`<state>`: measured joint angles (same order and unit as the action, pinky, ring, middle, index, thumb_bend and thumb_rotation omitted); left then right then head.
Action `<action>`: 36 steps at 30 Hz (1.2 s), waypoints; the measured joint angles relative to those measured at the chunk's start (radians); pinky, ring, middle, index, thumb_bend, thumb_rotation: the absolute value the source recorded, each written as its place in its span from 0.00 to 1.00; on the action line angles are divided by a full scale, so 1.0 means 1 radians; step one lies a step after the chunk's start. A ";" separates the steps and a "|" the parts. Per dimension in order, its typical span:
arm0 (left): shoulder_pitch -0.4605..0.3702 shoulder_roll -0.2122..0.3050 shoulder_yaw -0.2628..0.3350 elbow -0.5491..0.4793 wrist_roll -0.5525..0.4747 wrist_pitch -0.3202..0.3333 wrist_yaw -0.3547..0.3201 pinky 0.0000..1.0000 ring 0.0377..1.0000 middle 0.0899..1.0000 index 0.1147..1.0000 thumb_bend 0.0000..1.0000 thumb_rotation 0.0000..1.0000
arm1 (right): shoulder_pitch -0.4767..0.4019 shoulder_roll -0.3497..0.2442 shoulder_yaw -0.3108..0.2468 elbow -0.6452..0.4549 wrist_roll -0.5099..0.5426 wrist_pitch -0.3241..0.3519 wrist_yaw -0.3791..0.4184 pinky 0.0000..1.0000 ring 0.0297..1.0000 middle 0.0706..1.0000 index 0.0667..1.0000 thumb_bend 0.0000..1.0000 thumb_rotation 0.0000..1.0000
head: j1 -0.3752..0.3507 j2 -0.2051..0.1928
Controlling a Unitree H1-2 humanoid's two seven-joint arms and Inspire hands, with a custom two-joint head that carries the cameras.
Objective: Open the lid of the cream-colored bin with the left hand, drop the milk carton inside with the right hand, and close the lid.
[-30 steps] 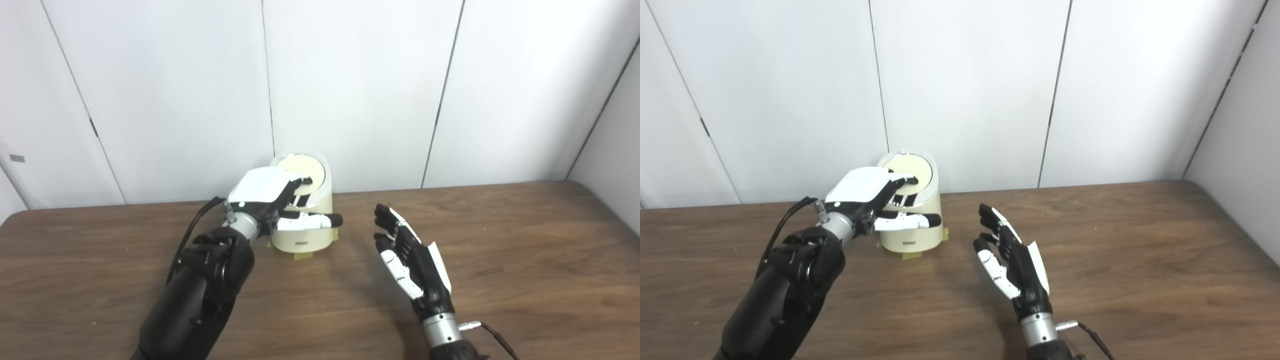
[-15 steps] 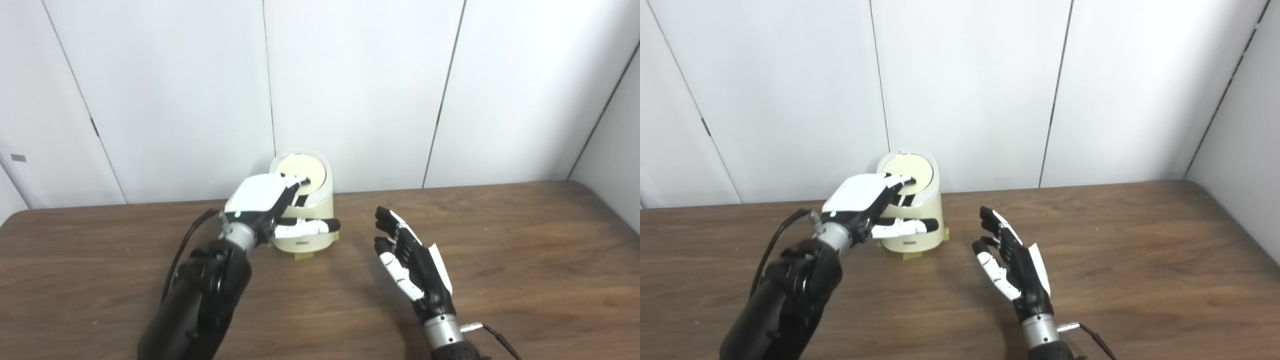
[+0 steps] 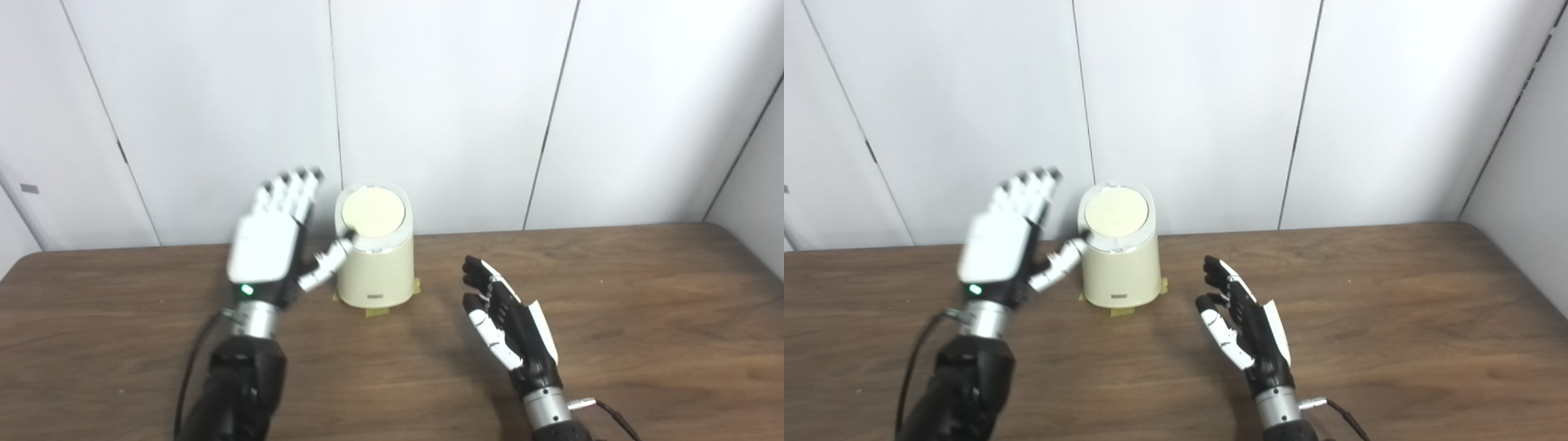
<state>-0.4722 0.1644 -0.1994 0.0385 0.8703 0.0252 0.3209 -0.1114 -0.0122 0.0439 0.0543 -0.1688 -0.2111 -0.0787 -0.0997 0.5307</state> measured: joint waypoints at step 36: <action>0.391 -0.005 0.273 0.013 -0.984 -0.290 -0.397 0.94 0.95 0.95 0.91 0.21 0.93 | 0.003 0.002 -0.034 0.007 -0.012 -0.051 -0.044 0.79 0.85 0.85 0.83 0.19 0.72 | 0.025 0.003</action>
